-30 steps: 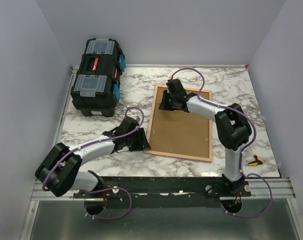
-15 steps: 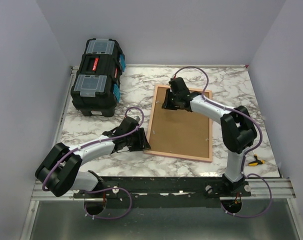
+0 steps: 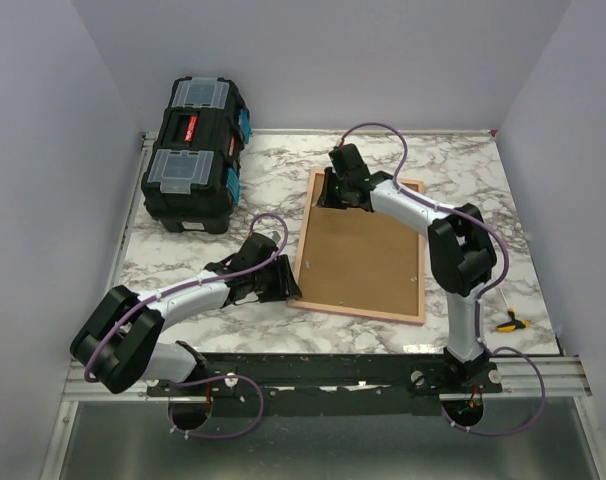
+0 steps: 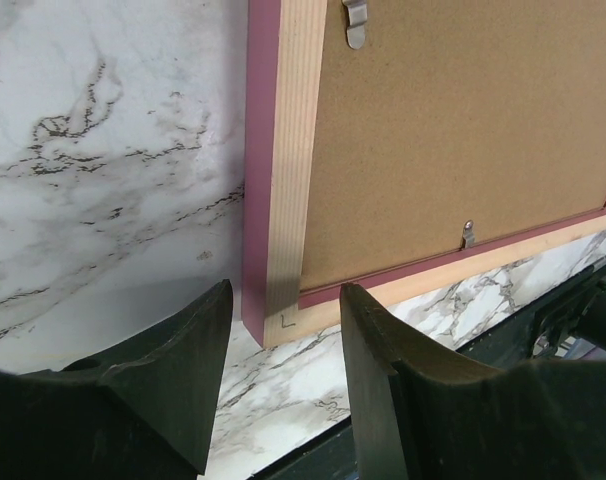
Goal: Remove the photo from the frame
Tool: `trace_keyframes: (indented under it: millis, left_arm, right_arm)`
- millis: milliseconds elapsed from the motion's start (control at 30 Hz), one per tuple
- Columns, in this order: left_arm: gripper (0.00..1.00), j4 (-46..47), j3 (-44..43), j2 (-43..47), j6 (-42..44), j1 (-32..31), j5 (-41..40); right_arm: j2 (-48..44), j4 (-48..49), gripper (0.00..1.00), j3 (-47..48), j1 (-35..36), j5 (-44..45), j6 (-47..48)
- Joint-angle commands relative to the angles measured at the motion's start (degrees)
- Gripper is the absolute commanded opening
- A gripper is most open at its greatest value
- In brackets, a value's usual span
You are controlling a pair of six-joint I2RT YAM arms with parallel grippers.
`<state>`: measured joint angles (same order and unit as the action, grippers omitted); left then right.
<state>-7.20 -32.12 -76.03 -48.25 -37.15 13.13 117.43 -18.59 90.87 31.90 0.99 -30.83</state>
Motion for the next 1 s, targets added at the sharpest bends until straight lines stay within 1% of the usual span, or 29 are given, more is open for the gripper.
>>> trace_keyframes:
  millis: [0,167,567,967]
  left_arm:
    - [0.48,1.5,0.0,0.7,-0.2,-0.3,0.4]
    - [0.48,1.6,0.2,0.6,-0.2,-0.2,0.6]
    - [0.48,1.7,0.2,0.6,-0.4,-0.3,0.5]
    - [0.48,1.8,0.3,0.5,-0.4,-0.3,0.4]
  right_arm:
    - [0.6,-2.2,0.01,0.2,0.0,2.1,0.7]
    - [0.8,-2.0,0.01,-0.3,-0.1,2.6,0.7]
    - [2.3,-2.1,0.01,-0.5,0.3,-2.6,1.4]
    - [1.3,-5.7,0.01,-1.8,0.8,-1.7,3.7]
